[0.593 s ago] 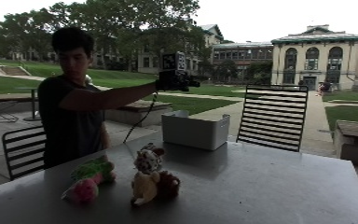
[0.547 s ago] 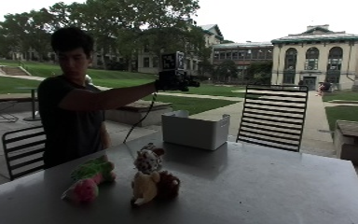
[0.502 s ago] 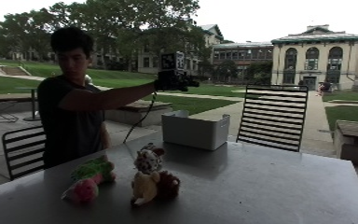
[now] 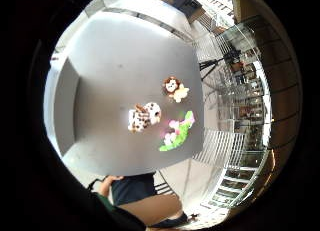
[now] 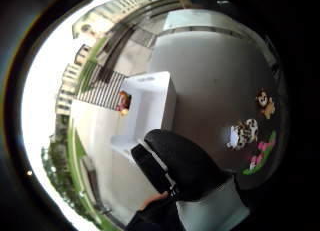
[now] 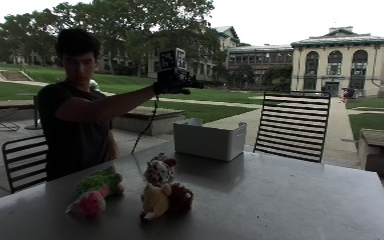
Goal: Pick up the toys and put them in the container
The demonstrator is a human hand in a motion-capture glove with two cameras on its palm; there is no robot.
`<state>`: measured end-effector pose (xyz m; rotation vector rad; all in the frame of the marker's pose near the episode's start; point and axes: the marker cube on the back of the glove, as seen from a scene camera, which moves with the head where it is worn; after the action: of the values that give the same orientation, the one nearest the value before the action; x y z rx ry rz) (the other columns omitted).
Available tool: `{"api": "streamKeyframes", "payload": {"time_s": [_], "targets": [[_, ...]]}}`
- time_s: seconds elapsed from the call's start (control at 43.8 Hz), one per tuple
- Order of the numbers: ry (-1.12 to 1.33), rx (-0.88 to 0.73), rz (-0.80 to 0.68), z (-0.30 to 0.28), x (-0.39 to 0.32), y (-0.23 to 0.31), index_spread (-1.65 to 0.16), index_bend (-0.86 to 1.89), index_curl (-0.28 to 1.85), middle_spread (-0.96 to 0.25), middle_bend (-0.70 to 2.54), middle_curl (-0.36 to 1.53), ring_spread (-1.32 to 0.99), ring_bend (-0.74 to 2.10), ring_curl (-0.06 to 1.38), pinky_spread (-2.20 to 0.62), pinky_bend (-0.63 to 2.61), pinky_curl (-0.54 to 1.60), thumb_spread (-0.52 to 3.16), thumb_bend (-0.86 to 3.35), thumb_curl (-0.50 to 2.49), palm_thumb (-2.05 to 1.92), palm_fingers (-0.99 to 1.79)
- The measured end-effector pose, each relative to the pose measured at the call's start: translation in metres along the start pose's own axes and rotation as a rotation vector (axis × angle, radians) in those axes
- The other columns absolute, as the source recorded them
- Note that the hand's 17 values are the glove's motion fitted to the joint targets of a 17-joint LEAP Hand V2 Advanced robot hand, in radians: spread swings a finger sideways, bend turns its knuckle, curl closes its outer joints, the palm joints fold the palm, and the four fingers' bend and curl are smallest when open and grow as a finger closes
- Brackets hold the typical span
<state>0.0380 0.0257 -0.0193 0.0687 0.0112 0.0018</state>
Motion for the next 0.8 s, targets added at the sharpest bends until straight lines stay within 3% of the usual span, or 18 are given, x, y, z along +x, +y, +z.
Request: {"api": "streamKeyframes", "payload": {"time_s": [0.342,0.798], "targets": [[0.014,-0.023,0.051,0.039,0.147,-0.014,-0.23,0.17,0.29,-0.08,0.26,0.29,-0.28,0.28,0.18,-0.10,0.43,0.27,1.01,-0.08,0.13,-0.11,0.03],[-0.078,-0.234,0.168,0.174,0.204,0.033,-0.24,0.19,0.35,-0.09,0.18,0.32,-0.26,0.16,0.20,-0.05,0.49,0.32,0.91,-0.10,0.16,-0.13,-0.07]]}}
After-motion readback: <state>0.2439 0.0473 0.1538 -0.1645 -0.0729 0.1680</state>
